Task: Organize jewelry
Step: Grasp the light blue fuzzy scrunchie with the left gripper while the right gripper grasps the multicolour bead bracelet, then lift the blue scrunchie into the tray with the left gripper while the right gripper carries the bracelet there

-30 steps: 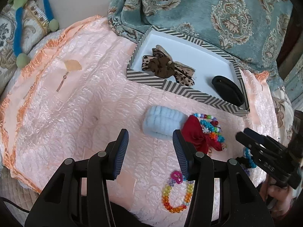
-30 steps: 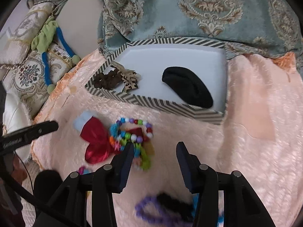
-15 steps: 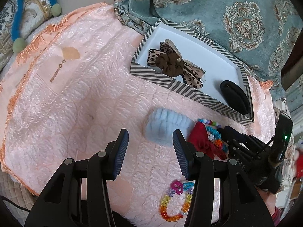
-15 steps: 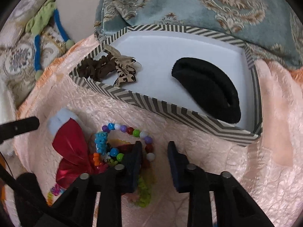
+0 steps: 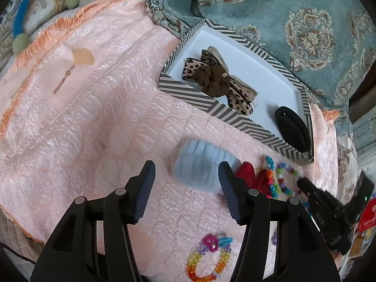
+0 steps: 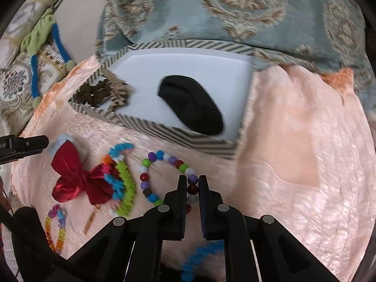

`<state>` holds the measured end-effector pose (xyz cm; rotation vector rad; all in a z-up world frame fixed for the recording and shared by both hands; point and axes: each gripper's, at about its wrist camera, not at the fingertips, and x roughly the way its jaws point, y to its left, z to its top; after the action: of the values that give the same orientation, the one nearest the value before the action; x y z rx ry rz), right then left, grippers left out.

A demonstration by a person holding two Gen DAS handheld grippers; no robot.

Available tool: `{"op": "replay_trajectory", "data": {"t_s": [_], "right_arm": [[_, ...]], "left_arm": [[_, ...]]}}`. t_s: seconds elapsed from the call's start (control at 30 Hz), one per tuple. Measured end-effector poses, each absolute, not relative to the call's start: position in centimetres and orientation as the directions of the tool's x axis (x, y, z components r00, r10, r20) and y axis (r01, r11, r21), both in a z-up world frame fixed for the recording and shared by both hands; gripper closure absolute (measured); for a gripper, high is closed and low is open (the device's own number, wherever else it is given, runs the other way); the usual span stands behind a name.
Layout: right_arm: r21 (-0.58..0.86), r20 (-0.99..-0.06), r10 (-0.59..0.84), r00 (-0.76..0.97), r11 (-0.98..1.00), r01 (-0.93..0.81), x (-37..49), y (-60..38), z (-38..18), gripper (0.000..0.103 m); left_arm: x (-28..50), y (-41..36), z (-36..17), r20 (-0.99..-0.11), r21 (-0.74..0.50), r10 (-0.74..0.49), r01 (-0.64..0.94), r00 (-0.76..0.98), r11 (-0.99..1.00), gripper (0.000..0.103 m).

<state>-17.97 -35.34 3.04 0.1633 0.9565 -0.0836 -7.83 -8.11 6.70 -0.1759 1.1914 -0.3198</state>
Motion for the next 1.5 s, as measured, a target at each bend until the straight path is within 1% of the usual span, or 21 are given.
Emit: {"op": "replay_trajectory", "data": {"t_s": [0.1, 0.2, 0.33, 0.43, 0.47, 0.5, 0.57, 0.6, 0.63, 0.7, 0.93, 1.17, 1.5], "right_arm": [[0.129, -0.818, 0.016, 0.575, 0.979, 0.157, -18.6, -36.3, 2.9, 0.094], [0.195, -0.809, 0.064, 0.585, 0.967, 0.164, -18.9, -37.0, 2.7, 0.094], [0.215, -0.807, 0.082, 0.585, 0.963, 0.161, -18.9, -37.0, 2.3, 0.094], [0.235, -0.803, 0.104, 0.587, 0.960, 0.150, -18.7, -36.9, 2.2, 0.094], [0.239, -0.801, 0.109, 0.589, 0.960, 0.148, -18.7, -36.9, 2.3, 0.094], [0.245, -0.797, 0.114, 0.593, 0.959, 0.145, -18.8, -36.8, 2.4, 0.094], [0.255, -0.784, 0.123, 0.609, 0.957, 0.136, -19.1, -36.7, 3.2, 0.094], [0.263, -0.776, 0.129, 0.617, 0.956, 0.130, -19.2, -36.7, 3.7, 0.094], [0.269, -0.769, 0.135, 0.625, 0.955, 0.125, -19.4, -36.7, 4.2, 0.094], [0.269, -0.755, 0.136, 0.642, 0.957, 0.113, -19.6, -36.4, 5.2, 0.094], [0.258, -0.718, 0.141, 0.682, 0.963, 0.072, -19.8, -35.5, 8.3, 0.094], [0.232, -0.704, 0.129, 0.699, 0.971, 0.054, -20.0, -35.1, 10.2, 0.094], [0.194, -0.696, 0.108, 0.710, 0.980, 0.041, -18.4, -35.5, 12.1, 0.094]], "left_arm": [[-7.3, -8.6, 6.1, -0.887, -0.299, -0.329, 0.140, 0.324, 0.944, 0.047], [-6.6, -8.8, 5.4, -0.893, -0.301, -0.324, 0.122, 0.313, 0.946, 0.047], [-5.9, -9.2, 4.4, -0.890, -0.338, -0.350, 0.090, 0.291, 0.937, 0.047], [-6.0, -10.0, 3.8, -0.887, -0.358, -0.374, 0.108, 0.270, 0.927, 0.048], [-6.1, -10.3, 3.7, -0.887, -0.356, -0.377, 0.126, 0.265, 0.926, 0.050], [-6.2, -10.5, 3.8, -0.886, -0.356, -0.380, 0.136, 0.266, 0.925, 0.061], [-6.4, -10.6, 4.1, -0.885, -0.345, -0.374, 0.151, 0.276, 0.927, 0.066], [-6.5, -10.5, 4.4, -0.883, -0.345, -0.376, 0.155, 0.282, 0.926, 0.073], [-6.5, -10.3, 4.7, -0.880, -0.349, -0.381, 0.159, 0.283, 0.924, 0.074], [-6.6, -9.9, 5.6, -0.869, -0.365, -0.399, 0.164, 0.292, 0.916, 0.076], [-7.3, -9.1, 9.5, -0.841, -0.338, -0.396, 0.212, 0.369, 0.917, 0.076], [-8.0, -9.7, 12.4, -0.821, -0.237, -0.338, 0.265, 0.459, 0.935, 0.076], [-7.0, -12.0, 14.0, -0.800, -0.143, -0.295, 0.313, 0.522, 0.939, 0.076]]}}
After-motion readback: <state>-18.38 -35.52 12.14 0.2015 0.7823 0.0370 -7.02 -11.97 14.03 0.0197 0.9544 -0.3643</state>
